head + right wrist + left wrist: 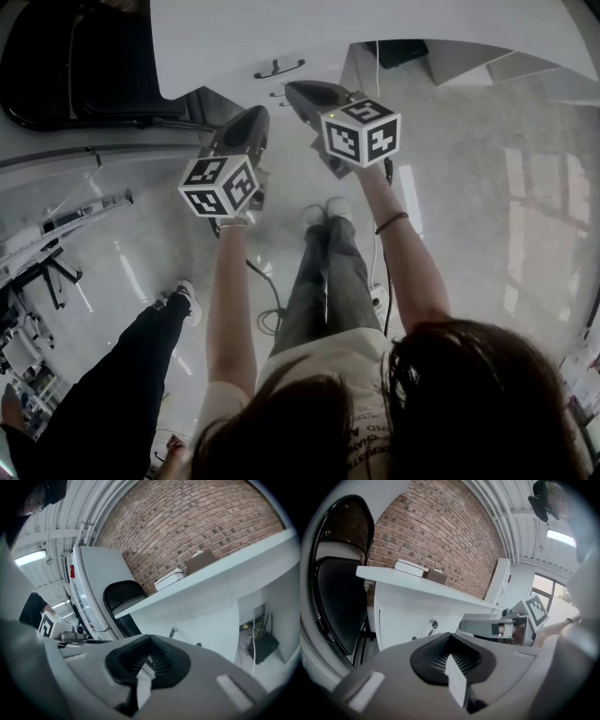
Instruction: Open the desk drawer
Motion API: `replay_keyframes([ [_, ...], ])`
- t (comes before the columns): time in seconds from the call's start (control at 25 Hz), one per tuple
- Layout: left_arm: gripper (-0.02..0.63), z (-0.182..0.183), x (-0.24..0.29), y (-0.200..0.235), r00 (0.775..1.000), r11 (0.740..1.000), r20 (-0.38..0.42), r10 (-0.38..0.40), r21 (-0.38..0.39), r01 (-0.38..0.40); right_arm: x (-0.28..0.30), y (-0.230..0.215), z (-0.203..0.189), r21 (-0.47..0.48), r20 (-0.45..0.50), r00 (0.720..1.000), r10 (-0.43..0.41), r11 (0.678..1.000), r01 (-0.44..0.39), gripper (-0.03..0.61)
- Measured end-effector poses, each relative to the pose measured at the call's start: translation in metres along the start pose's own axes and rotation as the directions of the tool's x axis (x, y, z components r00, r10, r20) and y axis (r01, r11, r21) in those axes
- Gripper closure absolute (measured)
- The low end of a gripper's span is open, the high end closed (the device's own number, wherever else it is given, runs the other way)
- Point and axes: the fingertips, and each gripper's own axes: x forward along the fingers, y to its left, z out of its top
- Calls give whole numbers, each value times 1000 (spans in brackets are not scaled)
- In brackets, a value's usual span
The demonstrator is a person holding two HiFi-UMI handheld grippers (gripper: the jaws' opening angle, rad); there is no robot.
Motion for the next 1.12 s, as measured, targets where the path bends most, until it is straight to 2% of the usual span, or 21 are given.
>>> replay_keyframes([
  [0.28,612,-7,12,8,1000,1000,-22,-3,14,3,12,-11,-8,12,-1,1000,-2,1000,2,577],
  [0.56,612,-20,27,16,1000,1000,-19,-11,22,11,25,-29,-20,70,17,1000,-8,997,7,577],
  [0.8,612,-31,39,28,1000,1000,-6,-2,17,2,36,-49,-32,168,43,999,-10,986,3,577],
  [1.12,612,-41,53,40,1000,1000,18,3,28,-4,52,-73,-49,238,67,997,-36,971,19,577],
])
